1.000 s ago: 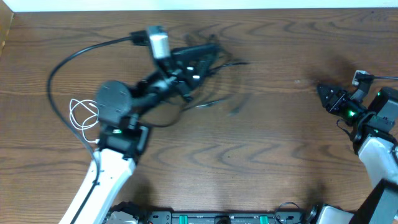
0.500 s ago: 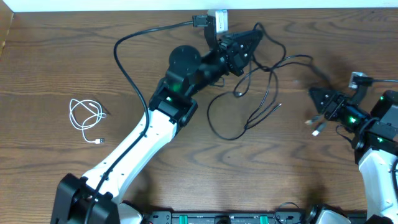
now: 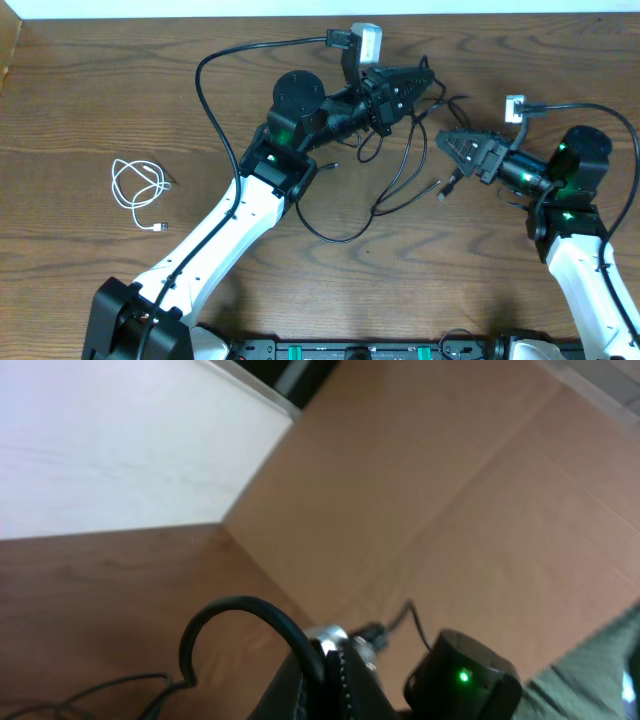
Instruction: Untangle cables
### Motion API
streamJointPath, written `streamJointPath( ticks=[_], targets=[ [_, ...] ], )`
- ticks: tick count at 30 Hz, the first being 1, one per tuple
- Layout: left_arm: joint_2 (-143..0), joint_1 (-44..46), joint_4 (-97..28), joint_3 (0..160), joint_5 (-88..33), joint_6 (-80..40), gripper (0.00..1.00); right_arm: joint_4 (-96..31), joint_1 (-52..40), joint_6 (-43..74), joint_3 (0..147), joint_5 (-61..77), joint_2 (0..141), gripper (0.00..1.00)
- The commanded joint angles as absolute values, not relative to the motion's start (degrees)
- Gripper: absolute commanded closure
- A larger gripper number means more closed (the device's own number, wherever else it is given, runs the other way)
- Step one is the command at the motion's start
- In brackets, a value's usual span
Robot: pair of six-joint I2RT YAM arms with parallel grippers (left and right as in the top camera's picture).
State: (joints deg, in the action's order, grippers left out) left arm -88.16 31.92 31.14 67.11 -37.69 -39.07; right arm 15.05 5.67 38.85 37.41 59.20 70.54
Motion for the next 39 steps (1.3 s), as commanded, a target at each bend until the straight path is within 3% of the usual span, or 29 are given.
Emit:
streamJointPath(
  ticks=[1,8,12,15,18,20,21,29,35,39],
  targets=[
    [-87.0,31.8,31.5,68.5,-41.6,-38.2,0.92,14.6,2.9,47.4,37.9,51.6,70.1,0.36],
    [-86.3,31.6,31.6,68.5,-41.6,-38.2,0.93,7.0,-0.7,38.5,37.9,45.6,70.1,0.27],
    [-85.6,31.6,32.0,68.5,-41.6,-38.2,0.93,0.6,-2.4,29.8,37.8,44.9,70.2,0.28],
    [-85.3,31.6,32.0,68.5,-41.6,-38.6,0.93,-0.1,-5.0,25.2,37.8,42.2,70.8,0.34],
    [-85.2,31.6,32.0,68.5,-41.6,-41.2,0.92,2.3,-8.2,22.5,37.8,40.7,71.6,0.50],
    [-85.2,31.6,32.0,68.5,-42.4,-41.2,0.92,3.1,-8.5,21.0,37.8,41.1,71.9,0.90],
    [-85.2,31.6,32.0,68.5,-43.2,-41.2,0.92,3.0,-8.4,19.5,37.8,41.0,71.9,0.99],
    [-85.2,28.8,23.1,68.5,-45.8,-35.6,0.93,3.2,-1.4,17.3,39.1,40.8,65.8,0.99],
    [-85.2,25.0,10.5,68.5,-39.1,-34.0,0.92,0.1,7.4,17.3,39.7,41.1,54.3,0.99],
    [-85.2,24.2,9.2,68.5,-38.3,-31.4,0.92,-2.3,12.4,17.3,39.7,41.1,48.4,0.99]
  ],
)
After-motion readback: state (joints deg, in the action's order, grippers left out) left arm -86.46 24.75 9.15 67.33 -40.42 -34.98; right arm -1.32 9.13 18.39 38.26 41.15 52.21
